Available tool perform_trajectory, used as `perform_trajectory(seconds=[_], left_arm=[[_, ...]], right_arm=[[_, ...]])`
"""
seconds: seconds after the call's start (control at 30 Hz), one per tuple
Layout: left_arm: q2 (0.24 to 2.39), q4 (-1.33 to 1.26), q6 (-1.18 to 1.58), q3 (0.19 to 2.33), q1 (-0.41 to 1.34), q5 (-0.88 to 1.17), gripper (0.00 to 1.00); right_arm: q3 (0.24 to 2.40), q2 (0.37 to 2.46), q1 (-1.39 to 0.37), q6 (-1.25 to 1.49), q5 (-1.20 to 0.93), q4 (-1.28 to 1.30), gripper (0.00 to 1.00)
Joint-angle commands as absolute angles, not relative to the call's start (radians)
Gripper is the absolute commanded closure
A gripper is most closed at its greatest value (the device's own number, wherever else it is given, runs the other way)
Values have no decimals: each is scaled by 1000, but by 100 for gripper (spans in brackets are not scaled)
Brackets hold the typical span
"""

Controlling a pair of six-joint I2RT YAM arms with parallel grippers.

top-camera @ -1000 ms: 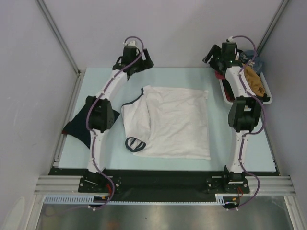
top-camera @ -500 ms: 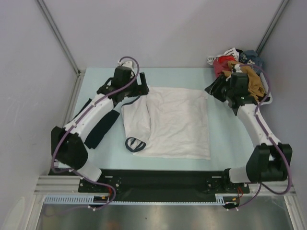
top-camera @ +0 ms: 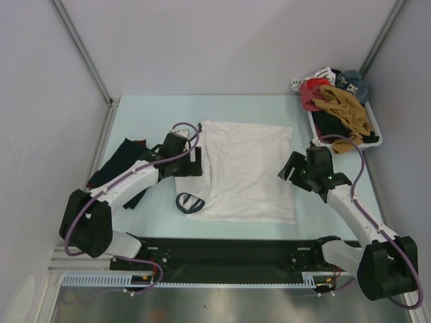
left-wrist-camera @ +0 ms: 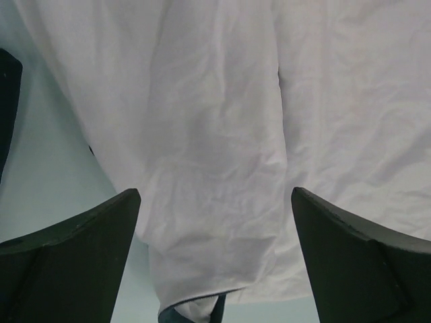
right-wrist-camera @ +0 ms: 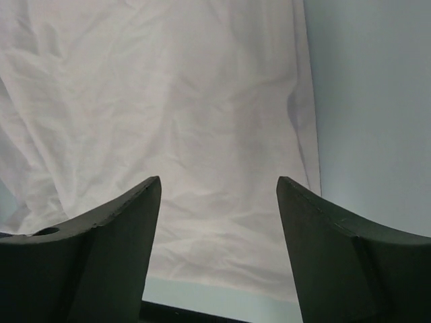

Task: Fold and stack the tank tops
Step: Flatten the tank top out

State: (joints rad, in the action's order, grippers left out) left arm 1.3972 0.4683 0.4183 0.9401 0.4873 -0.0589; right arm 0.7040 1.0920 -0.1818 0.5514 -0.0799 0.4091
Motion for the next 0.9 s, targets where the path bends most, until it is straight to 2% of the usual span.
perform_trajectory(seconds=[0.0,0.23,0.53,0.73,0.77,0.83,0.87], left_arm=[[1445,364,432,965,453,-60,0],[1595,258,445,979,307,63,4],[1807,299,440,1146,276,81,9],[1931,351,457,1314,241,20,23],[1959,357,459,1339,235,20,33],[1983,373,466,1405,224,26,44],[2008,371,465,1425,222,31,55]], right_arm=[[651,1037,-221,610,-2,397,26],[574,1012,-249,615,29,373,31],[574,1019,-321,724,146,526,31],[584,956,-435,897,258,719,39],[594,957,-472,955,288,783,40],[598,954,-509,998,320,836,42],[594,950,-524,1017,333,862,42]])
